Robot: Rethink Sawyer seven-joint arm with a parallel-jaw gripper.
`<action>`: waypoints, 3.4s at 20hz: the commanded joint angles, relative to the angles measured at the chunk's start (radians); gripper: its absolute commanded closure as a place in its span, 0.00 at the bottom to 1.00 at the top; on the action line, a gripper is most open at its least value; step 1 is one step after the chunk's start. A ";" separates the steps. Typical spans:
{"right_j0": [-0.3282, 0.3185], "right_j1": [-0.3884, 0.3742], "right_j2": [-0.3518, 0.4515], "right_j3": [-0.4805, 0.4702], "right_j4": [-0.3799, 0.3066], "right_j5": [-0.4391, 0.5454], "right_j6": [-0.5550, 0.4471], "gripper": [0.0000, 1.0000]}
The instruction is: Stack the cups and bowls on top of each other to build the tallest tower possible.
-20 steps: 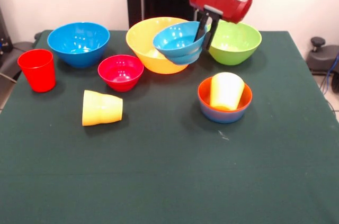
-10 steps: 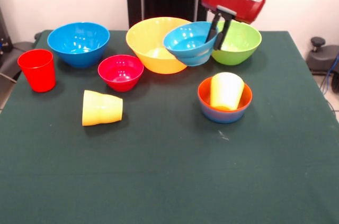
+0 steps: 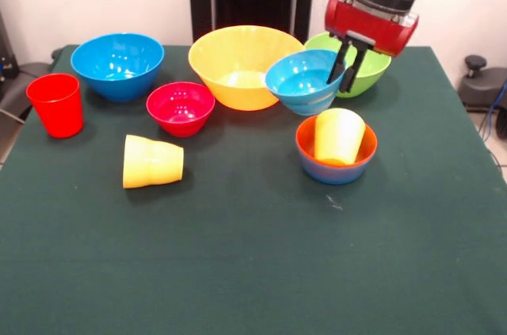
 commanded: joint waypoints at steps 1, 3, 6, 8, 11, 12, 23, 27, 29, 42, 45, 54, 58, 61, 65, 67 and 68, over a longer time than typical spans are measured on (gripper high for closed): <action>0.005 0.106 0.036 -0.040 0.023 -0.055 0.156 1.00; 0.010 0.129 0.032 -0.052 0.023 -0.072 0.166 1.00; 0.014 0.154 0.027 -0.064 0.026 -0.091 0.173 1.00; 0.021 0.168 0.022 -0.069 0.031 -0.104 0.182 1.00; 0.042 0.177 0.008 -0.083 0.047 -0.093 0.199 1.00; 0.049 0.177 0.004 -0.086 0.053 -0.086 0.204 1.00; 0.102 0.145 -0.033 -0.096 0.126 -0.001 0.196 1.00; 0.109 0.150 -0.044 -0.105 0.148 0.009 0.187 1.00; 0.116 0.159 -0.050 -0.107 0.158 0.002 0.188 1.00; 0.129 0.231 -0.068 -0.121 0.196 -0.079 0.181 1.00; 0.137 0.241 -0.075 -0.118 0.204 -0.092 0.182 1.00; 0.184 0.261 -0.110 -0.132 0.238 -0.071 0.223 1.00; 0.213 0.273 -0.129 -0.145 0.270 -0.054 0.247 1.00; 0.235 0.284 -0.144 -0.150 0.297 -0.048 0.258 1.00; 0.251 0.293 -0.159 -0.151 0.326 -0.046 0.255 1.00; 0.261 0.297 -0.166 -0.153 0.341 -0.042 0.255 1.00; 0.263 0.298 -0.168 -0.152 0.347 -0.042 0.251 1.00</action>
